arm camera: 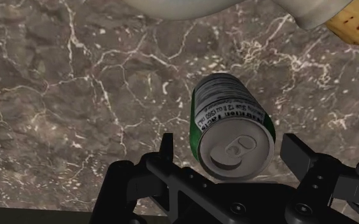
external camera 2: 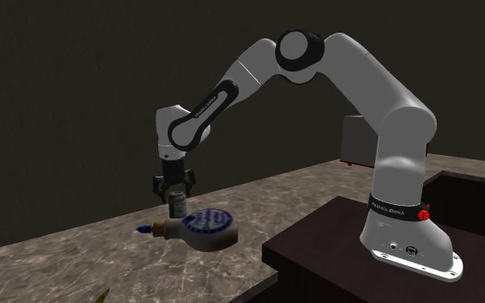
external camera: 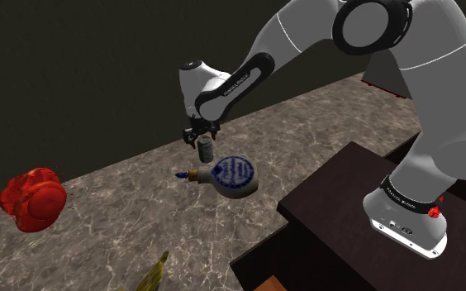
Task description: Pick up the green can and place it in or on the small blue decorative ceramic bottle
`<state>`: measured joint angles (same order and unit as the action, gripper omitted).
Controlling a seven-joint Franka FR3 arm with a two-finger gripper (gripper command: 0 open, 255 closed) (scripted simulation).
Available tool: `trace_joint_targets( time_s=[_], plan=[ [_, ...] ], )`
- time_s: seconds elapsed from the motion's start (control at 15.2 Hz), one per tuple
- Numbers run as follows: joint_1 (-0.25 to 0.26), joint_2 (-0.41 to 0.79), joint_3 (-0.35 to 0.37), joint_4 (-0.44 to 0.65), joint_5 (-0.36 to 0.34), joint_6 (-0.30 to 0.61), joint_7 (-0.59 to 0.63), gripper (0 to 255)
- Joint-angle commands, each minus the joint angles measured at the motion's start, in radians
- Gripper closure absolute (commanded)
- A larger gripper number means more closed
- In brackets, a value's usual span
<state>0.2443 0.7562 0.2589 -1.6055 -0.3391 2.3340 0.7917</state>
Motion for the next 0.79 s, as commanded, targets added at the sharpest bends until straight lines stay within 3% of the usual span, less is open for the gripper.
trace_joint_targets(
  time_s=[0.0, 0.33, 0.4, 0.73],
  plan=[
    [0.001, 0.005, -0.001, 0.002, -0.001, 0.003, 0.001, 0],
    [0.001, 0.004, -0.001, 0.002, -0.001, 0.003, 0.001, 0],
    [0.001, 0.004, -0.001, 0.002, -0.001, 0.003, 0.001, 255],
    [0.001, 0.004, -0.001, 0.002, -0.001, 0.003, 0.001, 255]
  ],
)
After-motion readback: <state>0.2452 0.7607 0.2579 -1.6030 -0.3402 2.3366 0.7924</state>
